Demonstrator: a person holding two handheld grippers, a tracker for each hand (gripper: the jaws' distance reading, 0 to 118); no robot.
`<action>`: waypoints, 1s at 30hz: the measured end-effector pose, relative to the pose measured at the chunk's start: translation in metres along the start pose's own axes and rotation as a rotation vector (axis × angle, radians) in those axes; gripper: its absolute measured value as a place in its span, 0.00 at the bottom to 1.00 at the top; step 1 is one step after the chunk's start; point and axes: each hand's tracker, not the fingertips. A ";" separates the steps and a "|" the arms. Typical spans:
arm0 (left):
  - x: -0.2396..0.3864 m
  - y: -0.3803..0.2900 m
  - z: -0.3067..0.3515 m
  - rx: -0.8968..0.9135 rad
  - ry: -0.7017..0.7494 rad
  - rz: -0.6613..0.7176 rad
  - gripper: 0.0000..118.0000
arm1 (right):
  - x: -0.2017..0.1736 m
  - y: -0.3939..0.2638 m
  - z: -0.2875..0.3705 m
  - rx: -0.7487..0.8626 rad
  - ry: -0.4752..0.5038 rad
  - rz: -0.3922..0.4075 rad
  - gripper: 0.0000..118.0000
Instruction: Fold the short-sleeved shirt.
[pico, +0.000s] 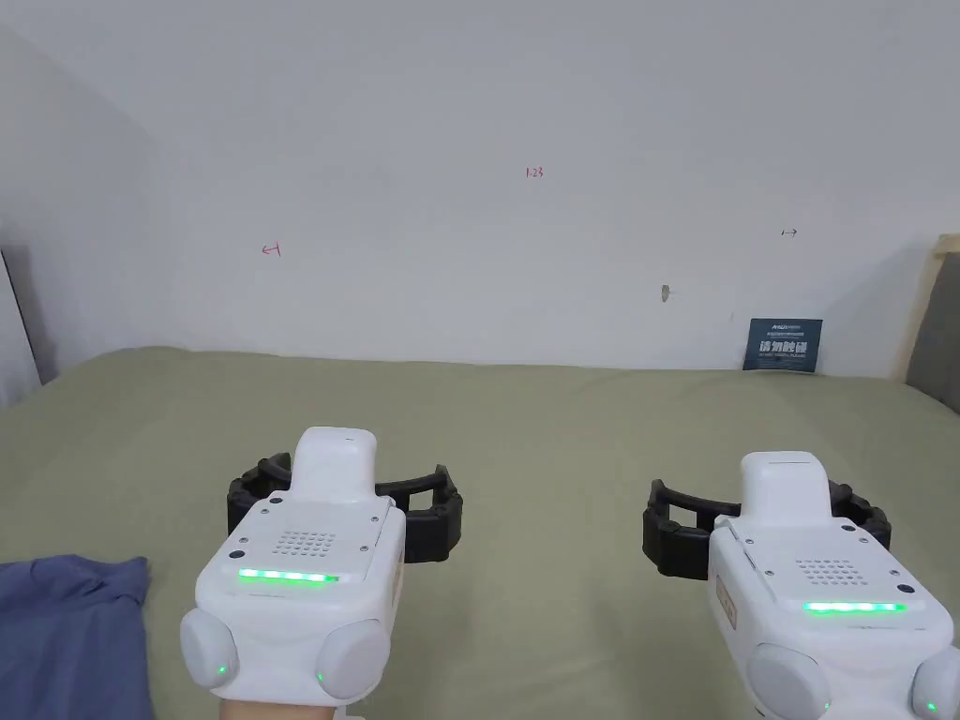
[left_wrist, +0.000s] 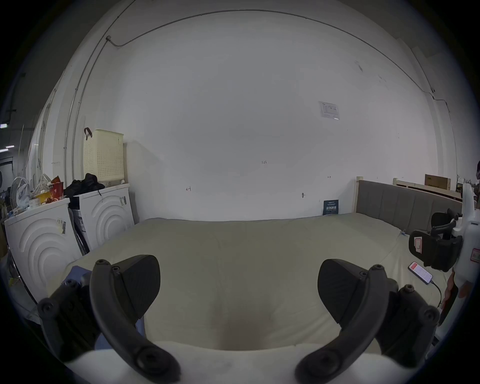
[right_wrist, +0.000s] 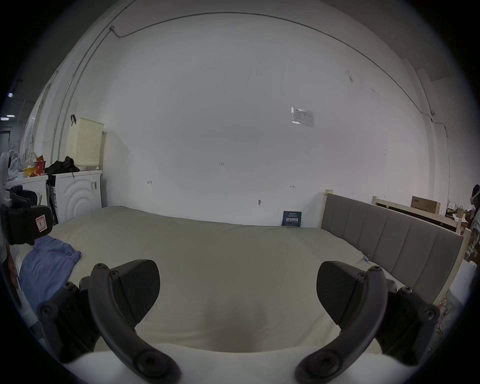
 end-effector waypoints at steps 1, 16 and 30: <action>0.000 0.000 0.000 -0.001 0.002 0.000 1.00 | 0.000 0.000 0.000 0.000 0.001 0.000 1.00; -0.003 0.002 0.002 0.007 0.010 0.000 1.00 | -0.001 -0.001 0.001 -0.002 0.001 -0.002 1.00; -0.002 -0.001 0.001 -0.005 0.005 0.000 1.00 | -0.002 -0.004 0.001 -0.006 0.003 -0.001 1.00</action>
